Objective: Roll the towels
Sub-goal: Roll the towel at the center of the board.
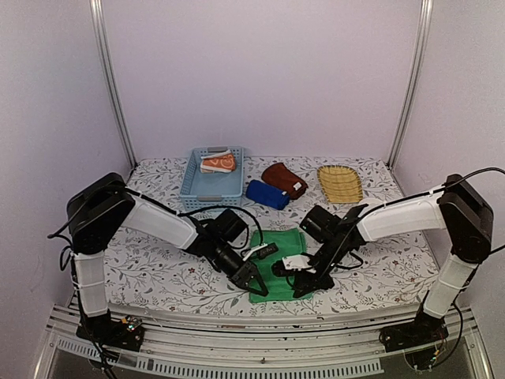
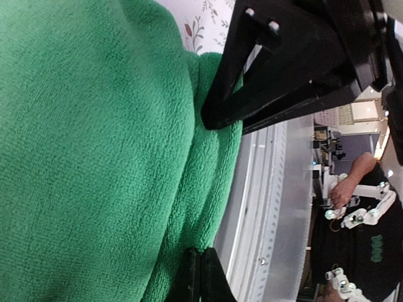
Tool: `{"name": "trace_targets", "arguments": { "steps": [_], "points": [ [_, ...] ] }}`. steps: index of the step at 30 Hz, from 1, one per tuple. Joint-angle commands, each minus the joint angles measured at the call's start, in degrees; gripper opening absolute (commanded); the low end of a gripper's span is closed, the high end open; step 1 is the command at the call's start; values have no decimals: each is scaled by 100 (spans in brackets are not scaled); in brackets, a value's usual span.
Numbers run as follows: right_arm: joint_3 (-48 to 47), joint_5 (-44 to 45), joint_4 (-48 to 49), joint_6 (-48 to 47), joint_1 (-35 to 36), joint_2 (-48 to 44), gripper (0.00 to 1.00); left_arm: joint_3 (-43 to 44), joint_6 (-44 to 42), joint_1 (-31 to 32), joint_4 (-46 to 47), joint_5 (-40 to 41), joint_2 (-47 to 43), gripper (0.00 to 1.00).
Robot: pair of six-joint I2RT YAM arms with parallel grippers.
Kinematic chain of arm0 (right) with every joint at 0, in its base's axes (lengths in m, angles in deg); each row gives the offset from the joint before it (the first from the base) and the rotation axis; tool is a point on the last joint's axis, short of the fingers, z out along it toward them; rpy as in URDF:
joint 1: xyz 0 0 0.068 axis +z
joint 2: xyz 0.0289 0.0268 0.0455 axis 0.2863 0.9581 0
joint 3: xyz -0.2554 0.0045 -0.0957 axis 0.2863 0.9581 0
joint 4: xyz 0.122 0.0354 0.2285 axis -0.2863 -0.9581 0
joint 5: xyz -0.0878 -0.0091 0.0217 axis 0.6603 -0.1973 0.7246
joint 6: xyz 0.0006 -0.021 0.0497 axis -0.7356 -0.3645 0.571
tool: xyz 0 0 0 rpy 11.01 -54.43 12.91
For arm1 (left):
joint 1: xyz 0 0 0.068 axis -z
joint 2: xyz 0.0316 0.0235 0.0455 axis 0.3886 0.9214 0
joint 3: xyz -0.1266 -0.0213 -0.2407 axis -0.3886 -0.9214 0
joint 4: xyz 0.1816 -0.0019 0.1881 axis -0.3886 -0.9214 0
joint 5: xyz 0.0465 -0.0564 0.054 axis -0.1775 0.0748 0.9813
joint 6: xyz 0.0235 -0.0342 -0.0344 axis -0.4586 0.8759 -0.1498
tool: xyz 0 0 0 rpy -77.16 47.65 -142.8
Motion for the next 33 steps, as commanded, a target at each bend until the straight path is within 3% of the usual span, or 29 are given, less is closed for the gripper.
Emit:
{"name": "trace_targets", "arguments": {
  "steps": [1,10,19,23,26,29,31,33],
  "points": [
    [-560,-1704,-2119,-435,-654,614,10,-214,716,-243,132,-689,-153,0],
    [-1887,-2695,-3815,-1139,-1496,2530,7,-96,1153,-610,373,-623,226,0],
    [-2358,-2672,-4004,-973,-1736,3387,6,-55,968,-651,365,157,381,0],
    [-2371,-2601,-3993,-785,-1742,3473,5,-306,595,-611,334,998,-277,2],
    [-2339,-2546,-3904,-621,-1737,3440,5,-603,68,-384,368,1876,-1338,13],
    [-2364,-2495,-3843,-499,-1737,3452,4,-1133,-643,342,754,3432,-2396,29],
    [-2374,-2450,-3782,-371,-1737,3459,4,-1368,-1089,925,920,4559,-2713,32],
    [-2391,-2459,-3765,-316,-1737,3474,4,-1468,-1490,1287,1027,4909,-2733,33]
  ]
}}
